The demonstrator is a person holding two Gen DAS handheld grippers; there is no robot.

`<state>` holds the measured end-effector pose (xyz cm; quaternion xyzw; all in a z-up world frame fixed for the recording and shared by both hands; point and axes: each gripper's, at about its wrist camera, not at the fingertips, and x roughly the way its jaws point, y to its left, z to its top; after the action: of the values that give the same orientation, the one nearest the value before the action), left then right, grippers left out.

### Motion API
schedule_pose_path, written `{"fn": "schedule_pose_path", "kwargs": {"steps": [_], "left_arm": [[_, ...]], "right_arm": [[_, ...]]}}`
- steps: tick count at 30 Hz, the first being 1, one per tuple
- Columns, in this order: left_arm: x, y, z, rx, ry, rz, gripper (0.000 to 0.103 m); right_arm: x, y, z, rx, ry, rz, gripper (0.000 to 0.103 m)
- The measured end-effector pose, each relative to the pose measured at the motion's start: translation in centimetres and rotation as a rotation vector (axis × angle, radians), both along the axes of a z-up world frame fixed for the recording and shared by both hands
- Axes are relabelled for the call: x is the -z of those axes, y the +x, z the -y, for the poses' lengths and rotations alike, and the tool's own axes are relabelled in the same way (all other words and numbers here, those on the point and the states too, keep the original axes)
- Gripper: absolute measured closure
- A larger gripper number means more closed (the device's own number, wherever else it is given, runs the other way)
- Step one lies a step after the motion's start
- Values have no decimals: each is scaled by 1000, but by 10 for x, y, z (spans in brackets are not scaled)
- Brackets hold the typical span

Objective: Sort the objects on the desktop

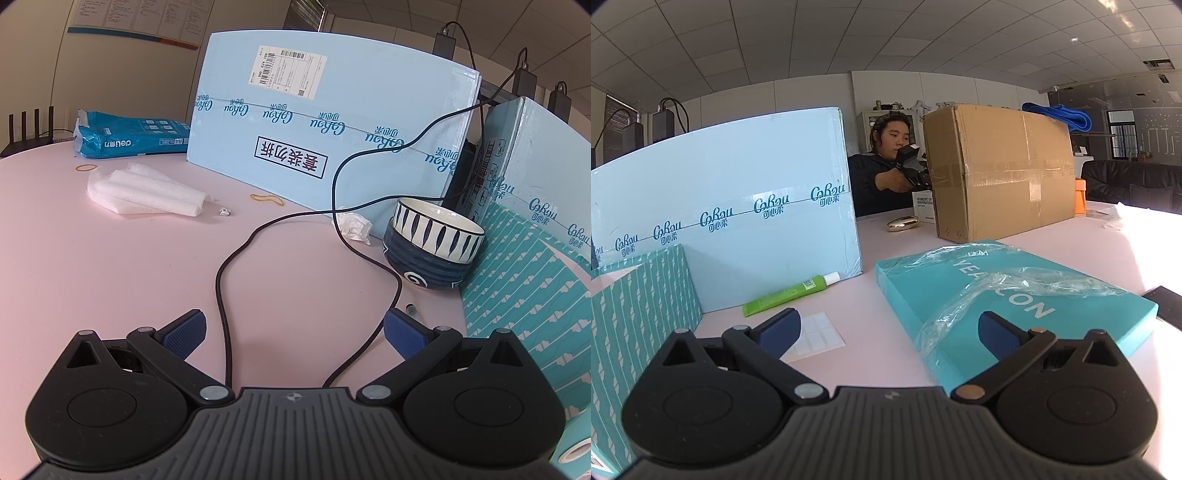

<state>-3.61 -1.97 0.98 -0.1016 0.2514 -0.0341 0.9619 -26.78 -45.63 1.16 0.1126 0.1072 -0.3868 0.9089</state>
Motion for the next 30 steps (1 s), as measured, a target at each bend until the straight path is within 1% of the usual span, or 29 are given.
{"fn": "schedule_pose_path", "kwargs": {"steps": [14, 22, 30], "left_arm": [[0, 0, 0, 0, -4, -2, 0], [0, 0, 0, -2, -5, -3, 0], [0, 1, 0, -1, -8, -7, 0]], "right_arm": [[0, -20, 27, 36, -32, -38, 0], [2, -32, 49, 46, 8, -33, 0], [3, -33, 60, 11, 5, -84, 0]]}}
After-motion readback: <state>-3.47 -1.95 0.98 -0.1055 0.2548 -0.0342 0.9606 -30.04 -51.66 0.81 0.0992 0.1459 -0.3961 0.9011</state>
